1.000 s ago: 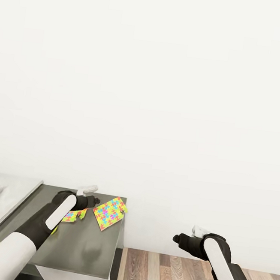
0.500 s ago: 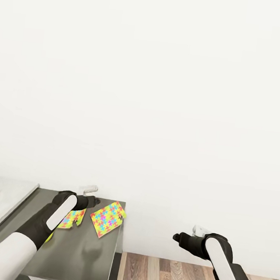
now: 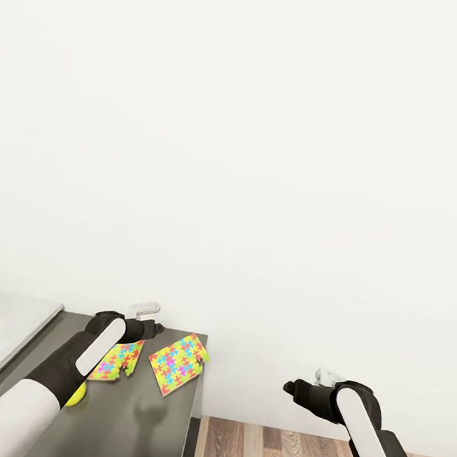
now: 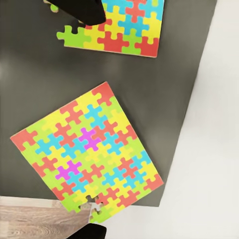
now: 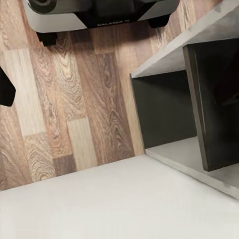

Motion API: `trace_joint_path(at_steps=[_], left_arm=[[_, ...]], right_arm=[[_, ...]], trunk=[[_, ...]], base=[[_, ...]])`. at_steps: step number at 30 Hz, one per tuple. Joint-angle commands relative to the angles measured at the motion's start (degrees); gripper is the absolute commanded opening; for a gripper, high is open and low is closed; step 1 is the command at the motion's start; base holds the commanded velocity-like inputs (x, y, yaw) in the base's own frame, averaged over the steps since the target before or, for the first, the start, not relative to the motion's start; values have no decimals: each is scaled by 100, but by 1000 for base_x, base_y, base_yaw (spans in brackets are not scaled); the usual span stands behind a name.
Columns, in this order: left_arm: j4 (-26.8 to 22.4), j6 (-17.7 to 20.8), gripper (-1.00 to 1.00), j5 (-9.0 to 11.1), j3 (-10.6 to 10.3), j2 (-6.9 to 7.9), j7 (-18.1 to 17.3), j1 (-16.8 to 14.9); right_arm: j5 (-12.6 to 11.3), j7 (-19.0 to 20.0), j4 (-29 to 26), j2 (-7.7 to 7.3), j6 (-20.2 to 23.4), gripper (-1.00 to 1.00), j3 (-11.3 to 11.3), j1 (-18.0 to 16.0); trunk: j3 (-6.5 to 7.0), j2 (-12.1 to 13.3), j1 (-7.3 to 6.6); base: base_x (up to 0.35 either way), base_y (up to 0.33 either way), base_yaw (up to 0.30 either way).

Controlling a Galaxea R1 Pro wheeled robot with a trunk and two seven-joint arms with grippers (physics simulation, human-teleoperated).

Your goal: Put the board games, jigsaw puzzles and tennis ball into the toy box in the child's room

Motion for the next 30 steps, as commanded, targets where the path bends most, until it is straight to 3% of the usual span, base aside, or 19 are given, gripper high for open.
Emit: trace_joint_path(at_steps=[1,18,30], left_arm=[[-8,4,100,60,-22,7,56,-7],[-8,4,100,60,-29,7,48,-7],[-8,4,100,68,-30,7,45,-7]], right_arm=[[-54,-60,-5,-6,9,100,10,-7],[-56,-60,-1,-11,11,100,10,-7],[-56,-60,-10,-18,10,100,10,1]], trunk=[[-14,-14,4],[-14,-14,4],[-13,-14,4]], base=[[12,8,0],[4,1,0],[109,-53,0]])
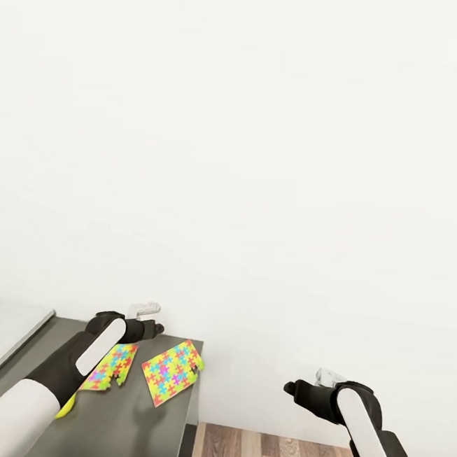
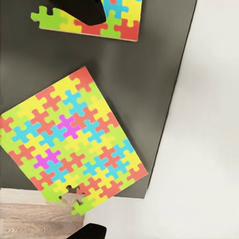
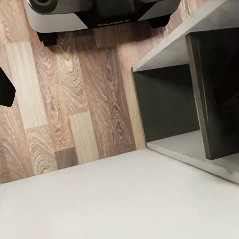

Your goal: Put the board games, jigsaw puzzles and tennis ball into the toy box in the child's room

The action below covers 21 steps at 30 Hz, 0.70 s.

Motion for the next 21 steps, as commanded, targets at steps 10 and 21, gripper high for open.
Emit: trace_joint_path(at_steps=[10,21], left_arm=[[-8,4,100,62,-19,7,53,-7],[-8,4,100,62,-29,7,50,-7]], right_arm=[[-53,-56,-6,-15,16,100,-4,4],[-53,-59,-4,-16,17,100,-7,4]], trunk=[[29,-14,4],[50,-14,4]], base=[[7,-5,-158],[30,0,-96]])
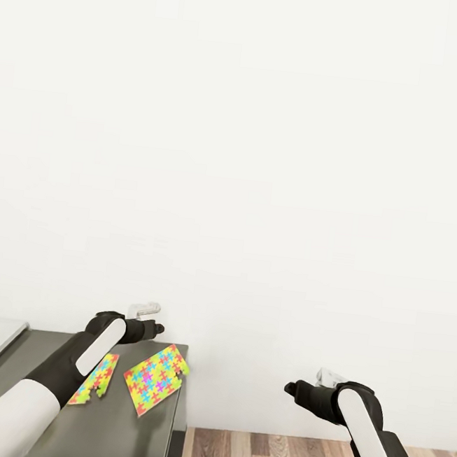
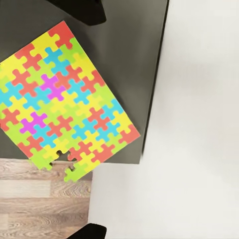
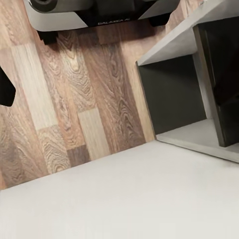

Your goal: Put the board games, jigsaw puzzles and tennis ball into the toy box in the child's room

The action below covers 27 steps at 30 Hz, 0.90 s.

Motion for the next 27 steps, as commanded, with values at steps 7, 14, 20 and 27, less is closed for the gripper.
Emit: trace_joint_path(at_steps=[7,14,20,27], left_arm=[[-8,4,100,60,-17,7,56,-7],[-8,4,100,60,-18,7,56,-7],[-8,8,100,69,-16,10,49,-7],[67,51,100,129,15,12,32,-7]], right_arm=[[-53,-60,0,-5,2,100,10,-6],[-53,-61,1,-5,8,100,11,-6],[-53,-61,1,-5,8,100,10,-6],[-53,-61,1,-5,8,100,10,-6]], trunk=[[-13,-14,5],[-13,-14,5],[-13,-14,5],[-13,-14,5]], base=[[89,0,-4],[7,0,0],[0,0,0],[0,0,0]])
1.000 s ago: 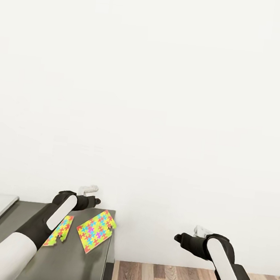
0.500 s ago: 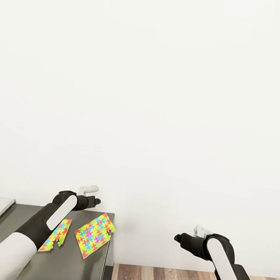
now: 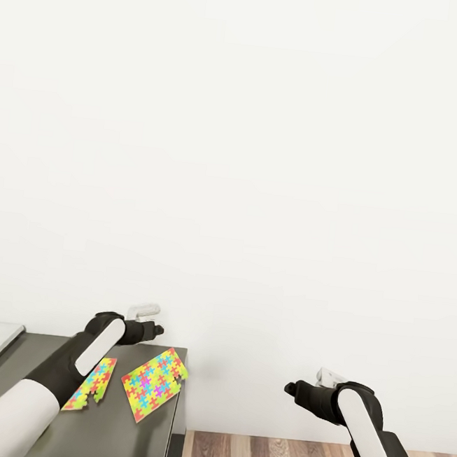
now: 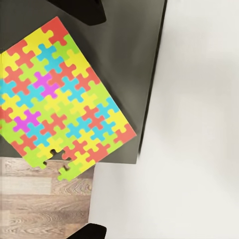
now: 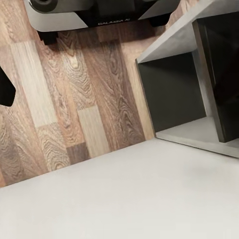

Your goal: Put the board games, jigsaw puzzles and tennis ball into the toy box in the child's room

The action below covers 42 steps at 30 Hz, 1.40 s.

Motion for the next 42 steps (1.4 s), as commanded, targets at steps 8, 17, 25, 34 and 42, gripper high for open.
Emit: trace_joint_path(at_steps=[8,17,25,34,42], left_arm=[[823,118,100,84,25,24,-118,-266],[1744,-1,100,-1,30,13,-787,-604],[1803,-270,100,-23,21,19,-839,-621],[1799,-421,100,-21,17,37,-863,-622],[1783,-429,100,-17,17,28,-861,-622]], right_arm=[[-53,-56,-6,-14,8,100,10,-6],[-53,-59,-15,-15,8,100,10,-6],[-53,-58,-12,-14,8,100,10,-6],[-65,-57,1,-14,10,100,-118,-6],[-68,-52,3,-10,12,100,-163,-6]], trunk=[[-14,-14,4],[-14,-14,4],[-50,-14,4],[-132,-14,4],[-208,-14,4]], base=[[0,0,0],[0,0,0],[0,0,0],[0,0,0],[0,0,0]])
